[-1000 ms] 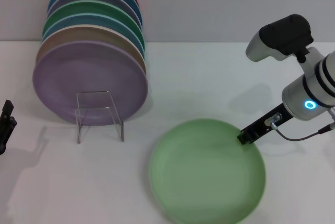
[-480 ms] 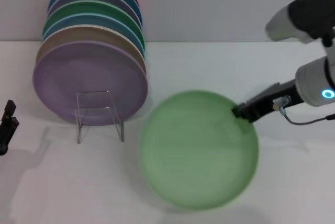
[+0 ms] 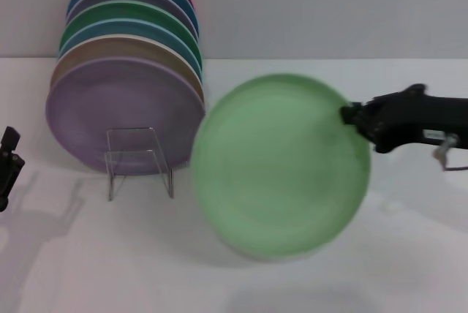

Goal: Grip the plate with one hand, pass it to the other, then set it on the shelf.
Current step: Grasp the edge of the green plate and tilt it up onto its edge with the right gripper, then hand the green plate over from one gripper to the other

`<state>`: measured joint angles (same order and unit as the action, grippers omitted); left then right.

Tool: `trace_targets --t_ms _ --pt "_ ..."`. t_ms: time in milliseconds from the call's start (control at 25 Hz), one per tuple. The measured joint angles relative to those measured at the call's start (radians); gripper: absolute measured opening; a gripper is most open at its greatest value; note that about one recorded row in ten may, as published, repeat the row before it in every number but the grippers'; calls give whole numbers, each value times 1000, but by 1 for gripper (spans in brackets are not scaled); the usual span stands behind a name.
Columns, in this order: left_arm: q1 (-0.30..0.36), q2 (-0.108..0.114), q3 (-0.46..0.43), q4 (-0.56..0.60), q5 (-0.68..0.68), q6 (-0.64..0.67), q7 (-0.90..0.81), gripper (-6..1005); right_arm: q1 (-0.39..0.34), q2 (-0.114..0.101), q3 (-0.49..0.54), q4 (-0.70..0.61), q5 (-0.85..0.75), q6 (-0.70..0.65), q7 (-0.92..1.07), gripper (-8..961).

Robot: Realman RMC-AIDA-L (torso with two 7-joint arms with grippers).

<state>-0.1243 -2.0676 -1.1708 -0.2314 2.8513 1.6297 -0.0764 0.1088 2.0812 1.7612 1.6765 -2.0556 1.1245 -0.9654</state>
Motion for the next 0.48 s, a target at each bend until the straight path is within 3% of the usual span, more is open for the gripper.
trace_targets --t_ms 80,120,160,280,320,400,440,480 --pt "1 11 25 -20 5 6 -49 760 -40 1 7 -27 59 -45 -102 17" --pt "-10 37 56 -37 25 5 -151 760 -67 3 18 -80 145 -78 -223 17" --pt "-10 37 56 -37 25 5 -151 760 -67 3 18 -80 145 -78 -223 17" --pt "-43 91 125 -53 40 3 -294 760 -80 4 46 -166 285 -96 -381 17" --pt "-70 133 193 -61 39 2 -384 760 -85 4 66 -222 379 -95 -488 17" --pt "-70 133 193 -61 39 2 -384 760 -84 3 85 -277 457 -90 -566 17" --pt "-92 161 246 -66 39 2 -444 760 -84 3 85 -277 457 -90 -566 17" --pt "-104 173 276 -67 39 4 -466 760 -80 2 92 -296 475 -89 -587 17"
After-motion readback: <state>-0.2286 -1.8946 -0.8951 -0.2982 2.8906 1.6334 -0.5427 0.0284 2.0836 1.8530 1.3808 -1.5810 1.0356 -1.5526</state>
